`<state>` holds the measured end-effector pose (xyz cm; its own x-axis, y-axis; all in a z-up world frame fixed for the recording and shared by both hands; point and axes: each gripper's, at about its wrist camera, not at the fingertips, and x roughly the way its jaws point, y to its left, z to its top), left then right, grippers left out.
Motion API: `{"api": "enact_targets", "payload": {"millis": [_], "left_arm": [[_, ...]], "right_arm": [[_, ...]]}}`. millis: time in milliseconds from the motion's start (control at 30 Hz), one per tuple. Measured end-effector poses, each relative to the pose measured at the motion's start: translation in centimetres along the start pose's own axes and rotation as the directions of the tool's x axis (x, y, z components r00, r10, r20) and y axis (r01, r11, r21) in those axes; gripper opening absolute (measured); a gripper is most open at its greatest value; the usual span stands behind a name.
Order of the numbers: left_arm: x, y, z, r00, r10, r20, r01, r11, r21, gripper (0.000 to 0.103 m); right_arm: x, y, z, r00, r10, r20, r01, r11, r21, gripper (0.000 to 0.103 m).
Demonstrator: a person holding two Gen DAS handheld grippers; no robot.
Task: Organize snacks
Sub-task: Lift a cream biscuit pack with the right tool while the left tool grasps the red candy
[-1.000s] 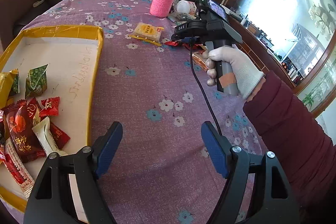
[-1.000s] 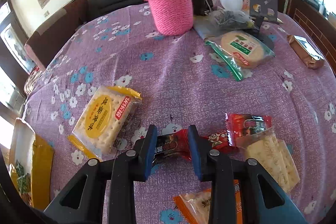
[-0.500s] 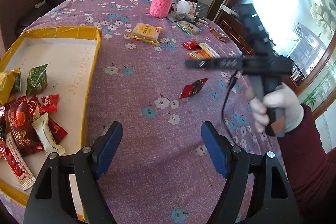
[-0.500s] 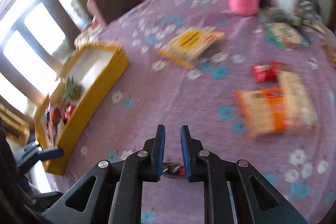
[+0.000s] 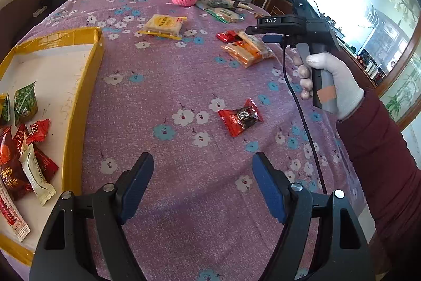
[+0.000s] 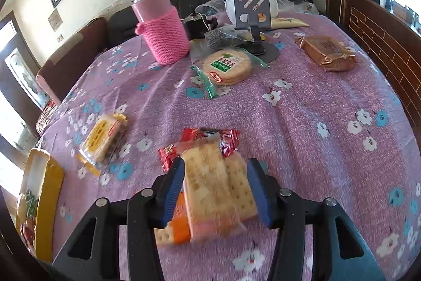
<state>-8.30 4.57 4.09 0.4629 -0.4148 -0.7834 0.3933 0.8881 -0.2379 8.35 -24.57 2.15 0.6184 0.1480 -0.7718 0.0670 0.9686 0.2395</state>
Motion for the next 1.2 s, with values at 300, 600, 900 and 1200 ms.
{"api": "enact_targets", "payload": {"millis": [300,600,900,1200], "left_arm": [[1.1,-0.1,0.4,1.000,0.008,-0.021,-0.008,1.000,0.004,0.077],[2.3,-1.5,0.3,0.999,0.026,-0.037,-0.022,0.995,0.097,0.077],[5.5,-4.1,2.6,0.998,0.045,-0.050,-0.033,0.977,0.211,0.077],[9.4,-6.6,3.9,0.995,0.069,-0.073,-0.039,0.933,0.357,0.077]], "right_arm": [[0.7,1.8,-1.3,0.994,-0.108,-0.022,0.104,0.984,-0.146,0.050],[-4.1,-0.5,-4.8,1.000,0.023,0.013,-0.022,0.999,-0.034,0.034],[-7.2,-2.8,-8.5,0.968,0.216,0.127,-0.231,0.966,0.118,0.035],[-6.0,-2.7,-9.1,0.967,0.236,0.099,-0.248,0.961,0.126,0.035]]}}
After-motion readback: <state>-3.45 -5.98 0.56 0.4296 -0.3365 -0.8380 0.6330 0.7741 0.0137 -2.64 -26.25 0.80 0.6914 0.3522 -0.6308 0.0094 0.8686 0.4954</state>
